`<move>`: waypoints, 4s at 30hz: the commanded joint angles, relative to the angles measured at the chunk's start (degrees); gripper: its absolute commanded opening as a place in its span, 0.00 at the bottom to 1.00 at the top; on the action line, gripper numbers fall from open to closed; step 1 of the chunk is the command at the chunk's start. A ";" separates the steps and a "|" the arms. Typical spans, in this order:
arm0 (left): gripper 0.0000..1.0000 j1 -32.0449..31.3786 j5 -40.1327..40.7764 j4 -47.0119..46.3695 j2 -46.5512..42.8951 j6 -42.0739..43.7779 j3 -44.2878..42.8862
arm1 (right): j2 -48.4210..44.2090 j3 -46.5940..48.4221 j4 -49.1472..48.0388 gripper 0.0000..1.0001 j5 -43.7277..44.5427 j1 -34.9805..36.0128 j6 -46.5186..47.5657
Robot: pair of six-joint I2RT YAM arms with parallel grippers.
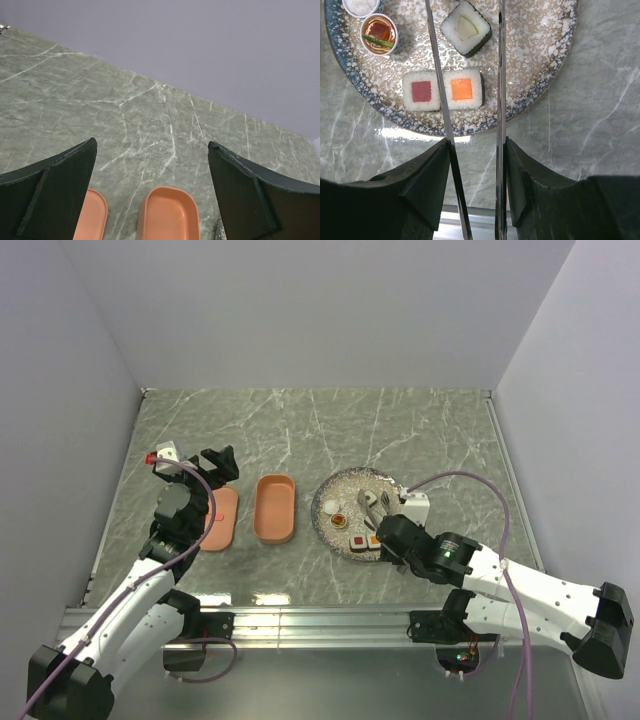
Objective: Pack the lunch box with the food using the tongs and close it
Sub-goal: Pick up the food using the clamp
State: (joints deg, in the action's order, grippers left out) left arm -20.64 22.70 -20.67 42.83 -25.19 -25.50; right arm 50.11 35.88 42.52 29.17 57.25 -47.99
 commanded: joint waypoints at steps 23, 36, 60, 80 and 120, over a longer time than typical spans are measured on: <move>0.99 0.25 -1.08 -1.84 -1.61 -0.39 0.01 | 6.75 4.72 -3.67 0.43 3.35 1.28 2.81; 0.99 0.25 -0.73 -1.83 -1.87 -0.39 0.10 | 8.43 9.91 -3.32 0.33 6.60 1.28 6.24; 0.99 0.25 -0.55 -1.57 -1.61 -0.56 0.01 | 10.71 10.79 -6.75 0.43 5.02 1.28 9.14; 0.99 0.25 -0.55 -1.48 -1.96 -0.65 0.10 | 17.74 12.28 -10.00 0.61 4.49 1.19 10.19; 0.99 0.25 -0.81 -1.92 -1.34 -0.56 0.18 | 16.25 13.25 -10.53 0.36 5.64 -0.39 12.39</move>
State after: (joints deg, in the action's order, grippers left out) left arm -20.64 22.33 -20.64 41.47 -25.34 -25.50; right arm 68.73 46.98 33.52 33.32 57.21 -36.47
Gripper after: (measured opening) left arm 0.994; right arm 0.418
